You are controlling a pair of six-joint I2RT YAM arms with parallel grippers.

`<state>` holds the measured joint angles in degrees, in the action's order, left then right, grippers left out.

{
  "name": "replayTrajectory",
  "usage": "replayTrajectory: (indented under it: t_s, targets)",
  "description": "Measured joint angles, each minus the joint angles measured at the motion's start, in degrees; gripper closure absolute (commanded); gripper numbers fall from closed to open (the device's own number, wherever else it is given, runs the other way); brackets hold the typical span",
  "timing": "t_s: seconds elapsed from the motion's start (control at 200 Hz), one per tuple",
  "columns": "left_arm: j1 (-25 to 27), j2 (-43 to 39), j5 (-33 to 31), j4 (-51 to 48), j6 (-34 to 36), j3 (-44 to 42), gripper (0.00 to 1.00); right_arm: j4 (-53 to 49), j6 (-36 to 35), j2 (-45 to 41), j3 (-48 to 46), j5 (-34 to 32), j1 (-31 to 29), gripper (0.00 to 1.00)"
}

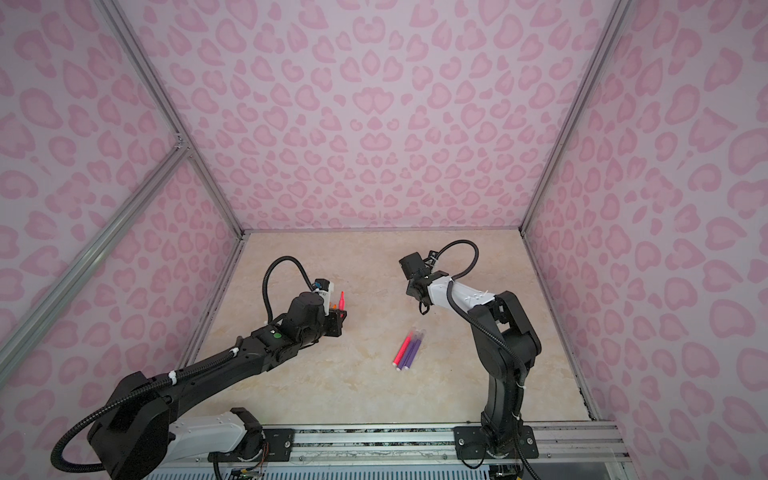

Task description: Insert the pens into the pen caps

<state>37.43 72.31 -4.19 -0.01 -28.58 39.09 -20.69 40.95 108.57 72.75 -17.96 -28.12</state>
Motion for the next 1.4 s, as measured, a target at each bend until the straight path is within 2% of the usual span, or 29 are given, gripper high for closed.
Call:
replayTrajectory:
  t_s: [0.68, 0.87, 1.295, 1.4]
  targets:
    - [0.02, -0.22, 1.01, -0.04, 0.04, 0.0, 0.97, -1.95, -1.05, 7.87, 4.2, 3.02, -0.46, 0.63]
    - [0.02, -0.22, 1.2, -0.02, 0.02, 0.0, 0.97, -2.1, -1.01, 8.22, 4.28, 3.17, -1.09, 0.71]
    - [0.04, -0.98, 1.36, 0.07, 0.02, 0.0, 0.97, -1.22, -0.22, 8.41, 3.76, 2.93, -1.38, 0.71]
    - [0.04, -0.98, 1.4, 0.07, 0.02, 0.0, 0.97, -0.44, 0.0, 8.41, 3.43, 2.89, -1.38, 0.77]
